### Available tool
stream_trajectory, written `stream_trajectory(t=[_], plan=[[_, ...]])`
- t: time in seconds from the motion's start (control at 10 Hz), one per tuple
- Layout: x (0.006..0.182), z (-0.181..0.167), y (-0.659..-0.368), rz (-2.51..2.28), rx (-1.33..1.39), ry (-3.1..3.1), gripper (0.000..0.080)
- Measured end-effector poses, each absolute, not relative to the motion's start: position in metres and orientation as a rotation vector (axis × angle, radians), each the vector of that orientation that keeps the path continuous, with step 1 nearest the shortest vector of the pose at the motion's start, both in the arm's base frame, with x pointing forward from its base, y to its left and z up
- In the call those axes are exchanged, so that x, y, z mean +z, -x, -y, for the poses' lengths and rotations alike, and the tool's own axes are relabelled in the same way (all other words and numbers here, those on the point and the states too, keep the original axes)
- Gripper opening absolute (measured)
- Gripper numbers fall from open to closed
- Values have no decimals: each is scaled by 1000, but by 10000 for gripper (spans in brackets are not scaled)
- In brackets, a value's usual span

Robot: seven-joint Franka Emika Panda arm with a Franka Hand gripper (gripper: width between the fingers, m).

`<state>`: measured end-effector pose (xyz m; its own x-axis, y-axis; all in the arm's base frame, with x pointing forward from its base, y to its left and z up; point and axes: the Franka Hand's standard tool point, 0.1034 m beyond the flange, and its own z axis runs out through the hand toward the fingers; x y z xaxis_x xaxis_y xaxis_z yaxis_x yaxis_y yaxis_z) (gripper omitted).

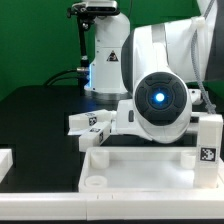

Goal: Assemble desk

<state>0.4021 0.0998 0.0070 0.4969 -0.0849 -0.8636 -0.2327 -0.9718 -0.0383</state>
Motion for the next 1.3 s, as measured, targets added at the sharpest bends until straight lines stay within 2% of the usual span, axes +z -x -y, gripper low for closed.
stream_trajectory(t=[0.1,0.2,0.3,0.4,0.5,0.7,0.9,1.0,1.2,1.3], plan=[[7,-100,-402,-276,1479,2586,557],[7,-100,-402,-276,1479,2586,374],[7,-100,-402,-276,1479,2586,284],[9,-100,-404,-275,1474,2588,284],[22,-100,-412,-270,1441,2602,284],[59,-92,-432,-259,1353,2627,284],[108,-74,-461,-223,1141,2690,284],[120,-69,-476,-214,1022,2734,284],[109,-74,-487,-210,839,2818,284],[110,-73,-488,-220,730,2854,284]])
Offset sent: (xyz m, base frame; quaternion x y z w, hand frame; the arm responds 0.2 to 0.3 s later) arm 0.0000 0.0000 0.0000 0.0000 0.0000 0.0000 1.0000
